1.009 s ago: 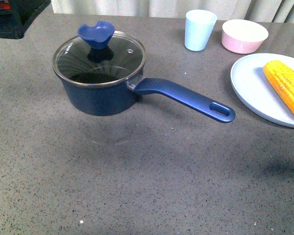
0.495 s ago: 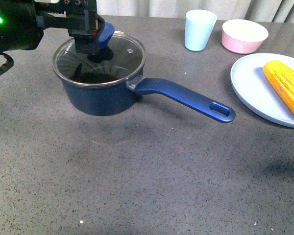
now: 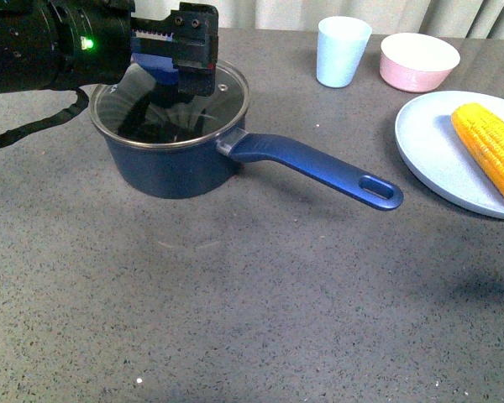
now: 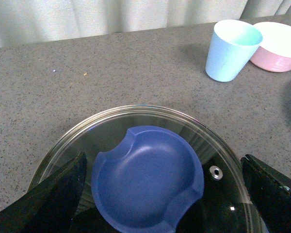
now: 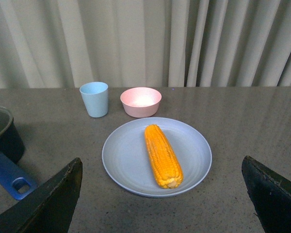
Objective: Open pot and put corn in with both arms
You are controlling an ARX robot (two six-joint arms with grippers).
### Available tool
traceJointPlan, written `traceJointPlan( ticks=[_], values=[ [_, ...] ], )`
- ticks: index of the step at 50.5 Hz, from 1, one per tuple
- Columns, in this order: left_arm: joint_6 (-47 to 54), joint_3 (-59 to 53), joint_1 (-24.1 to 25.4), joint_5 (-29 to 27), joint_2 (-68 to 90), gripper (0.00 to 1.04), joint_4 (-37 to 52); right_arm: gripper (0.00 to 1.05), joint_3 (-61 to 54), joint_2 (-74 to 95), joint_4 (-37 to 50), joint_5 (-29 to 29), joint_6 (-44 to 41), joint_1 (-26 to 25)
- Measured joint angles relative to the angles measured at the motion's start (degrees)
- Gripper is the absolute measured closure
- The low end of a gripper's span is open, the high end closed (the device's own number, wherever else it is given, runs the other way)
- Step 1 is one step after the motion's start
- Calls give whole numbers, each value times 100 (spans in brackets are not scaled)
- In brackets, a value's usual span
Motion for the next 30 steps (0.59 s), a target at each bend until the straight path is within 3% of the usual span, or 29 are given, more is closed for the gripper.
traceJointPlan(
  ticks=[30],
  values=[
    [98, 699, 0, -363, 671, 9, -337, 9, 0, 0, 0, 0, -2, 0]
  ],
)
